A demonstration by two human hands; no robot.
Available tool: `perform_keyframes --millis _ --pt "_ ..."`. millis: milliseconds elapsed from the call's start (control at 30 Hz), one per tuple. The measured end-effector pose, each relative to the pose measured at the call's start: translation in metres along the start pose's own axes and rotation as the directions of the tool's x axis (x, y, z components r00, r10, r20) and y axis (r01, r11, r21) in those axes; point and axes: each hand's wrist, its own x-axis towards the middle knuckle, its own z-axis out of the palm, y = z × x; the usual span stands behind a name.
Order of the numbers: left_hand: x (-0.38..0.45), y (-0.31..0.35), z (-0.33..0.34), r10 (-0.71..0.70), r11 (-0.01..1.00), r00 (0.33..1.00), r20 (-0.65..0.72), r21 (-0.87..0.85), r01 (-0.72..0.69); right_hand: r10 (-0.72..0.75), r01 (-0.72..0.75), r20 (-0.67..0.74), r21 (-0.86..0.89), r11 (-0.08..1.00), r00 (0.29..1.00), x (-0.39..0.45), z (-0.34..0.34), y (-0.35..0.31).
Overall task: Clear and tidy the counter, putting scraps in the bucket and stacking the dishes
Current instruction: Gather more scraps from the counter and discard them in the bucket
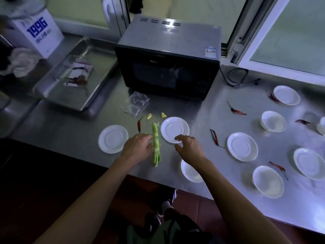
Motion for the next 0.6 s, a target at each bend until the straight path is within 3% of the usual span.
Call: perform_keyframes --millis 267,600 --pt "0.063 -0.025 -0.01 -0.101 0.994 0.994 -0.027 -0.042 0.1 -0.021 0.021 0.013 0.003 1.0 1.0 0.079 0.007 -0.01" --pt "0.129 -0.045 0.009 -0.057 0.998 0.998 0.007 -0.02 0.058 0.01 -0.008 0.03 -0.074 0.997 1.0 0.139 0.02 -0.021"
